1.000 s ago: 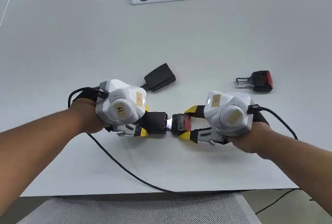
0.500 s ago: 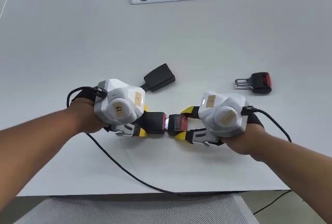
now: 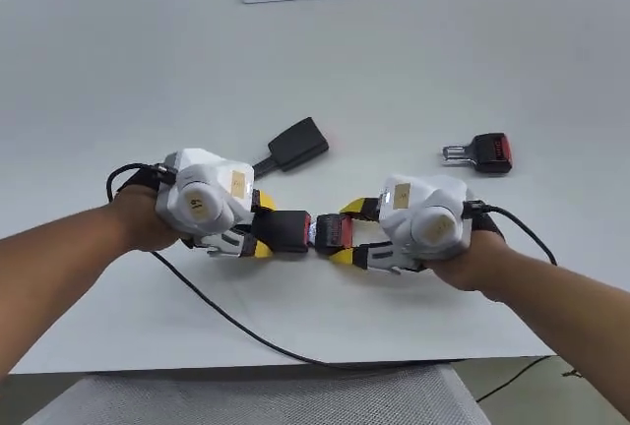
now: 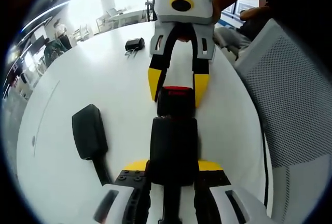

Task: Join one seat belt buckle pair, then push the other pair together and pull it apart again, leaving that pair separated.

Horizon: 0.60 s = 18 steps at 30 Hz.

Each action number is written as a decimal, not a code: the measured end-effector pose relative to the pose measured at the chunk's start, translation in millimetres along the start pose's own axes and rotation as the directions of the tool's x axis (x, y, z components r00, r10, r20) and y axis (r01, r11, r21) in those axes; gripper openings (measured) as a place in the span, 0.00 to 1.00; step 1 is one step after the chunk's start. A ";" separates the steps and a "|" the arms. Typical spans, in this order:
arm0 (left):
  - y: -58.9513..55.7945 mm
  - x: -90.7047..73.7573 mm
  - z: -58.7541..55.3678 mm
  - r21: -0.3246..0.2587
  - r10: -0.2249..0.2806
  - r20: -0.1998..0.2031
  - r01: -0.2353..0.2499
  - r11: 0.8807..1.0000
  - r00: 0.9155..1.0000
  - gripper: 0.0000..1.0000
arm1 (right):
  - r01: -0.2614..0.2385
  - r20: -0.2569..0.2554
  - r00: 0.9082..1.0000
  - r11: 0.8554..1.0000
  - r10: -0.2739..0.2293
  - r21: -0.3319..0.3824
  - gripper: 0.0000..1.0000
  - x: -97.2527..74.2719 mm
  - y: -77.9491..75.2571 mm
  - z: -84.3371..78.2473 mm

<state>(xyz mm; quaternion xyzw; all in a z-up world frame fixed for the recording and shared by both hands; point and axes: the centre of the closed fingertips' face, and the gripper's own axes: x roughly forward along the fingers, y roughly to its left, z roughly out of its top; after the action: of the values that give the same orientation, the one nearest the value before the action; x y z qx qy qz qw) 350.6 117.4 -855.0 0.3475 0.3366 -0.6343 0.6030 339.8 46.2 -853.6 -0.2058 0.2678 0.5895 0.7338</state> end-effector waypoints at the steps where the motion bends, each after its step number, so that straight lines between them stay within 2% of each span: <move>1: 0.7 -0.4 -0.7 0.001 -0.002 0.004 0.002 1.000 1.000 0.32 | 0.000 0.002 1.000 1.000 0.000 0.000 0.32 -0.3 0.1 -0.2; 6: -0.2 -1.5 1.5 -0.011 -0.003 0.030 0.003 1.000 1.000 0.32 | 0.005 0.013 1.000 1.000 -0.004 -0.020 0.31 -0.4 -0.1 0.7; 9: -1.6 -2.7 2.9 -0.038 0.003 0.056 0.000 0.999 0.998 0.32 | 0.008 0.036 0.999 1.000 -0.009 0.017 0.31 -0.1 -1.3 0.4; 13: -2.4 -2.5 4.4 -0.032 0.004 0.062 -0.002 0.999 0.998 0.32 | 0.008 0.042 0.999 1.000 -0.009 0.021 0.31 -0.3 -1.1 0.5; 18: -2.5 -3.0 3.9 -0.034 -0.007 0.083 0.010 0.999 0.997 0.32 | 0.009 0.041 0.999 1.000 -0.008 -0.012 0.31 0.6 -1.3 1.3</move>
<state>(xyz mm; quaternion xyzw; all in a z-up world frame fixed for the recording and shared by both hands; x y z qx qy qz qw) 348.1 115.8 -850.4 0.3091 0.3236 -0.6447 0.6197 341.3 47.2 -853.0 -0.1991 0.2481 0.5920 0.7405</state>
